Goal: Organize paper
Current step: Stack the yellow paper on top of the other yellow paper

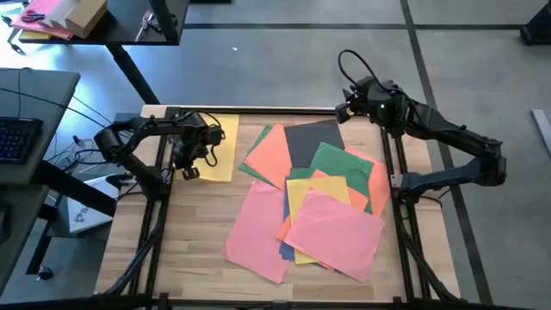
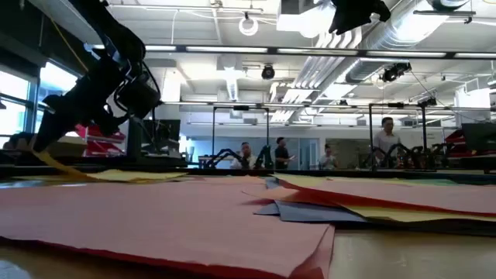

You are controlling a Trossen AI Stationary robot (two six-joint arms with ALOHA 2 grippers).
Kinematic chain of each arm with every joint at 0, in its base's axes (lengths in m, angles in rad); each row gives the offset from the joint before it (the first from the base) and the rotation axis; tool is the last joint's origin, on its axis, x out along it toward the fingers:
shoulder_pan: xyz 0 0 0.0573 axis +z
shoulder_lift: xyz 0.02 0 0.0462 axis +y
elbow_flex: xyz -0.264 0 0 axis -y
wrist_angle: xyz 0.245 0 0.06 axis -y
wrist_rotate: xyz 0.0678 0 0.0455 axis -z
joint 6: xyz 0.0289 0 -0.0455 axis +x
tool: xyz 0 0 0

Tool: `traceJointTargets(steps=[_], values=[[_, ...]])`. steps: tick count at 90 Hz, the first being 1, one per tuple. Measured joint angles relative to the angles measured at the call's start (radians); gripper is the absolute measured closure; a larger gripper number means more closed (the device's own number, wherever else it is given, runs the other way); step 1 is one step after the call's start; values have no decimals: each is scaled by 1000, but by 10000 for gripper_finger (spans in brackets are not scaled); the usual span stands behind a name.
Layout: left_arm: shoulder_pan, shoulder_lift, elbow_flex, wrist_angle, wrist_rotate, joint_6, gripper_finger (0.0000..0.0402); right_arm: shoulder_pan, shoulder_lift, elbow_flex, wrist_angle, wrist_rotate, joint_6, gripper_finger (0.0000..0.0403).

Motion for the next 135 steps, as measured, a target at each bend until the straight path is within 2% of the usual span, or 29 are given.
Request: traceJointTargets(steps=[43,57,77,105,135], values=[[159,0,0,-3,-26,-16,402,1,0,0,-5,0,-24,304],[167,0,0,-2,101,40,402,1,0,0,-5,0,-25,304],[154,0,2,-1,155,61,402,1,0,0,-5,-2,-25,304],[156,0,2,1,69,30,402,1,0,0,-16,-11,-24,304],[156,0,2,2,67,30,401,1,0,0,-17,-18,-21,304]])
